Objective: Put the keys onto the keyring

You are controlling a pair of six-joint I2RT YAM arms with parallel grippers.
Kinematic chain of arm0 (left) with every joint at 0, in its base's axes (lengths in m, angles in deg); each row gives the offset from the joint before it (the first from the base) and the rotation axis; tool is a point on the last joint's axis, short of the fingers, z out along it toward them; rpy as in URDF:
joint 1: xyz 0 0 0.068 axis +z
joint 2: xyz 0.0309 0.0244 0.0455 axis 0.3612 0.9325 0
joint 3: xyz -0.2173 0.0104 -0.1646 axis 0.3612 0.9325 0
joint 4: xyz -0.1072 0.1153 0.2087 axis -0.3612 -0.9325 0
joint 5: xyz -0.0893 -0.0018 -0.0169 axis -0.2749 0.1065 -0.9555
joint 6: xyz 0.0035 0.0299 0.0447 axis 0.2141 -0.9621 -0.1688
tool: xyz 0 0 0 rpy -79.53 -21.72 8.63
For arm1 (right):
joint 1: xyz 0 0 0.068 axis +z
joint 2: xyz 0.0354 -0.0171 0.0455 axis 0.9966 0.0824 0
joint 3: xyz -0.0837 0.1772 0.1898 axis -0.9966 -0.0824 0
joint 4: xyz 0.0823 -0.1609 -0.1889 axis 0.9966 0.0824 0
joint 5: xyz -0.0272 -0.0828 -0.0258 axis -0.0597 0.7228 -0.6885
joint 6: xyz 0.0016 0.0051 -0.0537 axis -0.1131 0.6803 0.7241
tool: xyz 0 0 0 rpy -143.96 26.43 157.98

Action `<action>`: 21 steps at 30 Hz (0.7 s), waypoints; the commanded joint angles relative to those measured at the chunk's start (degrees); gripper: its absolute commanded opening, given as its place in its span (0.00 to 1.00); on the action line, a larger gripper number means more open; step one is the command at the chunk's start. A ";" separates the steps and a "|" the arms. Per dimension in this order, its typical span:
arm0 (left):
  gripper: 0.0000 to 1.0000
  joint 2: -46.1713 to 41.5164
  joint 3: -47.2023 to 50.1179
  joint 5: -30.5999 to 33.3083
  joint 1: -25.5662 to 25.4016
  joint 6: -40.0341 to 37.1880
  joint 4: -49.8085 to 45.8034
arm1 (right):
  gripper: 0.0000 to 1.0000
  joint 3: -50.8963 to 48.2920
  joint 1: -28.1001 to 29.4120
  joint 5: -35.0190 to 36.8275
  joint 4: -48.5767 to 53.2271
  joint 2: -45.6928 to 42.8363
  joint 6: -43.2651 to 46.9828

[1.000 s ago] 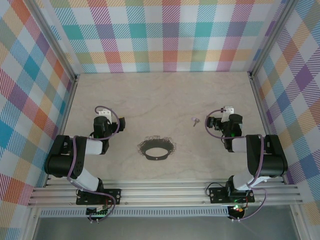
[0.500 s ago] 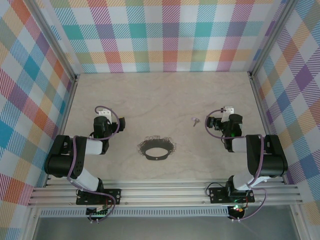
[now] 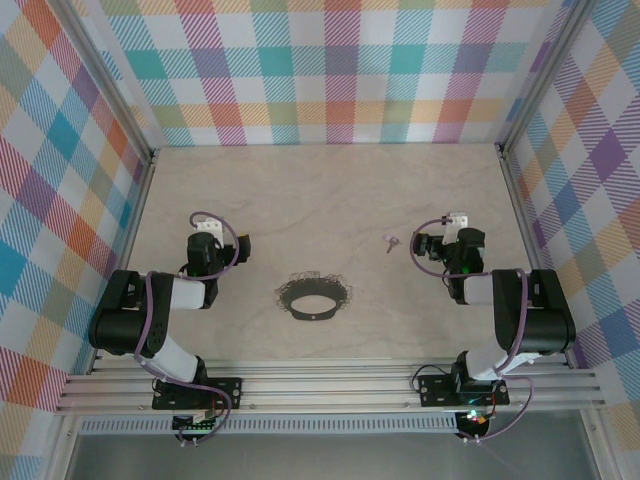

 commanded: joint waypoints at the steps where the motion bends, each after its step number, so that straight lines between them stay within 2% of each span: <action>1: 1.00 -0.14 -0.96 -1.09 1.02 -0.38 0.14 | 1.00 0.67 -0.25 -1.35 -1.49 -0.65 0.14; 3: 1.00 -0.58 -0.59 -1.62 1.11 -0.57 0.64 | 1.00 -0.13 -0.26 -0.73 -2.66 -1.10 -0.09; 6: 1.00 -4.15 -4.44 -3.01 0.93 -1.45 -8.89 | 1.00 -1.79 -0.27 1.61 -1.72 -5.66 -1.04; 11: 1.00 -7.99 -8.43 -1.29 0.76 -0.96 -18.21 | 1.00 3.82 -0.27 2.35 17.72 -13.43 -2.71; 16: 1.00 -11.73 -13.12 -1.30 0.25 2.09 -28.46 | 1.00 10.82 -0.21 7.35 33.08 -17.04 -13.52; 18: 1.00 -13.10 -15.04 -1.22 -0.02 4.13 -32.42 | 1.00 12.29 -0.27 9.01 35.95 -18.23 -16.18; 21: 1.00 -14.92 -17.69 -2.27 -1.03 7.42 -37.59 | 1.00 14.30 -0.27 7.14 39.71 -20.11 -17.36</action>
